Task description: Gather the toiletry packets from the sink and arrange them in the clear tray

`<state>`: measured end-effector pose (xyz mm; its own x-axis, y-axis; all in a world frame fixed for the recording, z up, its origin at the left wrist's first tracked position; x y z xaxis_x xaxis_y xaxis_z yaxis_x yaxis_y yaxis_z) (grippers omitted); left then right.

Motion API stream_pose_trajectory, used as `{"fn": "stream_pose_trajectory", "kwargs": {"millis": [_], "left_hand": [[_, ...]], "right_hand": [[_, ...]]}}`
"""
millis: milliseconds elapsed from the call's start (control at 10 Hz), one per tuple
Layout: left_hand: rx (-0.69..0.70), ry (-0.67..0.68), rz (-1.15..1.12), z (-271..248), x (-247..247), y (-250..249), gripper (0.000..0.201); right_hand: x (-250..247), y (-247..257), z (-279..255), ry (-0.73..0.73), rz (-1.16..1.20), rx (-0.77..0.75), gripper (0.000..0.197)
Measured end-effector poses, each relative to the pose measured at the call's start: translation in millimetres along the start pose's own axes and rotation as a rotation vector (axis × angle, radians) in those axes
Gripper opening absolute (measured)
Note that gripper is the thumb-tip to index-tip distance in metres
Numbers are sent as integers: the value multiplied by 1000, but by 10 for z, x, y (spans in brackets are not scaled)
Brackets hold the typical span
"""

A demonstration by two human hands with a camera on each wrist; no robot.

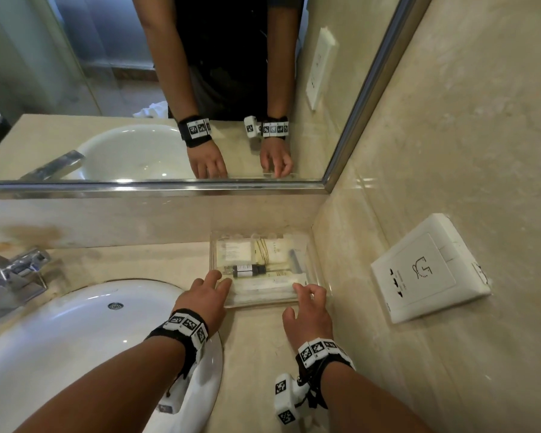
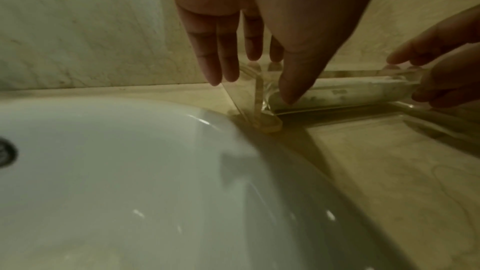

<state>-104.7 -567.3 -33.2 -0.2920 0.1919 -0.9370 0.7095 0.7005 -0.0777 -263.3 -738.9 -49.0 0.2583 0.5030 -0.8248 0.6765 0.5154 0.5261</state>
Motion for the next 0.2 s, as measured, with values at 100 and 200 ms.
{"fn": "stream_pose_trajectory", "kwargs": {"millis": [100,200], "left_hand": [[-30,-39,-113,-89,-83,67,55],[-92,-83,-224,-232,-154,174,55]], "right_hand": [[-23,56,-72,-4,14,1,50],[-43,114,-216,-22,9,25,50]]}}
Point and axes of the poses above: each hand's wrist, its own z-axis towards the middle knuckle, its own x-axis out of the palm, y = z × x, the point moved 8 cm from there along z, towards the middle knuckle, and after that the axes turned 4 degrees about z, right-handed, at the moved point
